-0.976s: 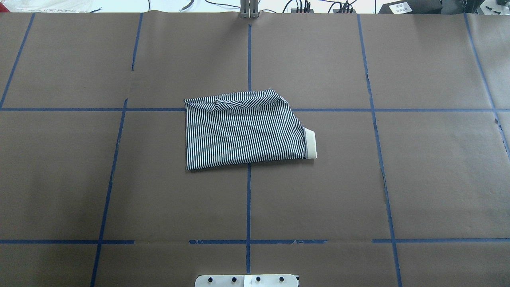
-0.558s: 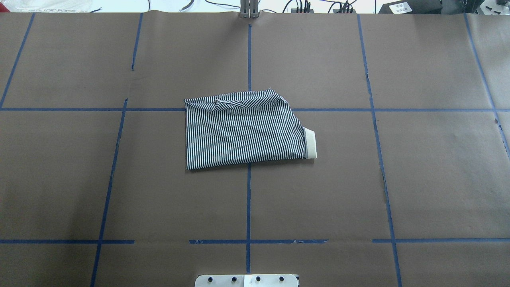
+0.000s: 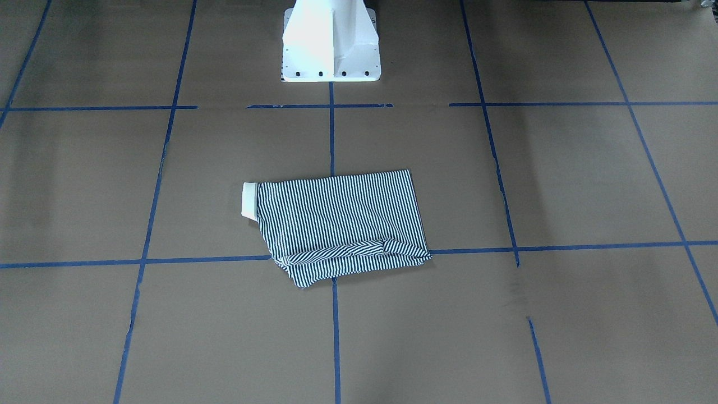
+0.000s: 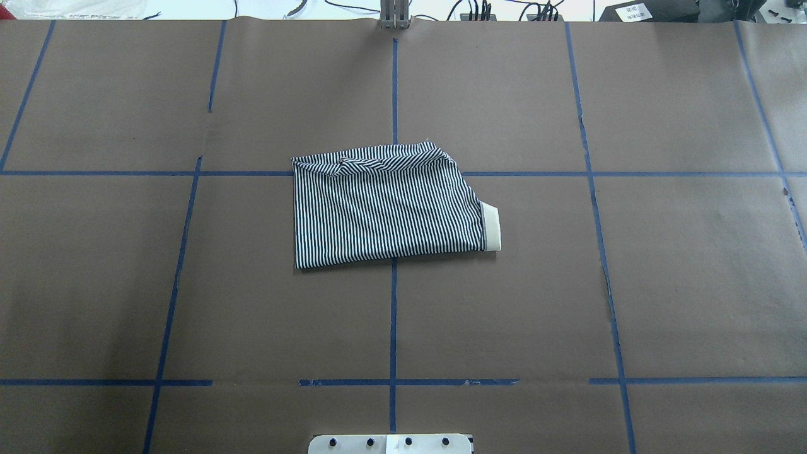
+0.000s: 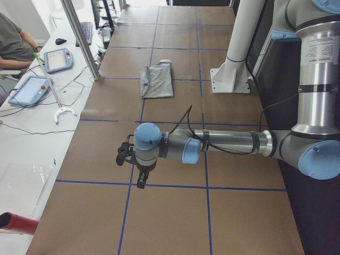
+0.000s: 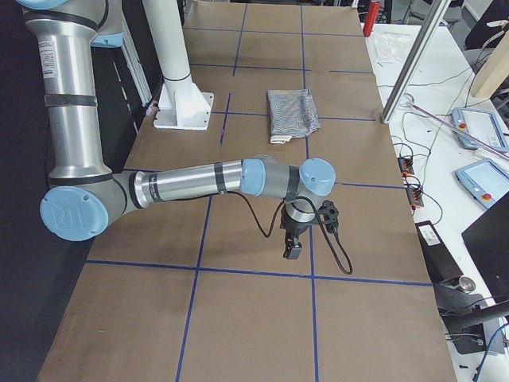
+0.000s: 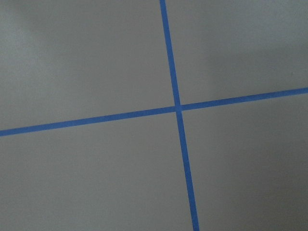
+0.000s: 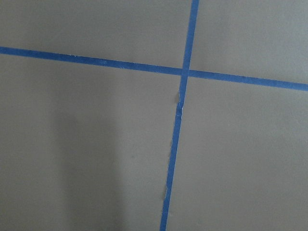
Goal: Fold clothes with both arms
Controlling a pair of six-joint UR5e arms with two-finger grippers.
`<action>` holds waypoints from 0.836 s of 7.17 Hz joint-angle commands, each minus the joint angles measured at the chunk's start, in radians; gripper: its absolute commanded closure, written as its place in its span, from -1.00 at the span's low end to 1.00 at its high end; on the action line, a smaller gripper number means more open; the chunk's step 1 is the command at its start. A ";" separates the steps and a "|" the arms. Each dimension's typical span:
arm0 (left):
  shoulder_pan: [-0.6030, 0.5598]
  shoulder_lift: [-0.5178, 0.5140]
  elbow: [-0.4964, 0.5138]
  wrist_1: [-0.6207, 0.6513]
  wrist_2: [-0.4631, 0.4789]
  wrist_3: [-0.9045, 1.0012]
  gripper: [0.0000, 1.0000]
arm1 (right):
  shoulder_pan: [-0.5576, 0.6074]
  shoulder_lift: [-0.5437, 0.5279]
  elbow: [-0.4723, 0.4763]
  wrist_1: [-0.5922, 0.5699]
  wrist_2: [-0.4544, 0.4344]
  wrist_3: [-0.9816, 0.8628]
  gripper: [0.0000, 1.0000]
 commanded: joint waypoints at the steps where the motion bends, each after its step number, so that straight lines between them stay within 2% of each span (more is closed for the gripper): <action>1: 0.017 0.012 -0.058 0.146 0.011 0.003 -1.00 | 0.000 -0.008 -0.013 0.031 0.007 -0.001 -1.00; 2: 0.017 0.028 -0.029 0.140 0.011 0.007 -1.00 | -0.001 -0.008 -0.017 0.031 0.006 0.000 -1.00; 6: 0.017 0.054 -0.047 0.151 0.005 0.007 -1.00 | 0.000 -0.008 -0.036 0.033 0.004 -0.002 -1.00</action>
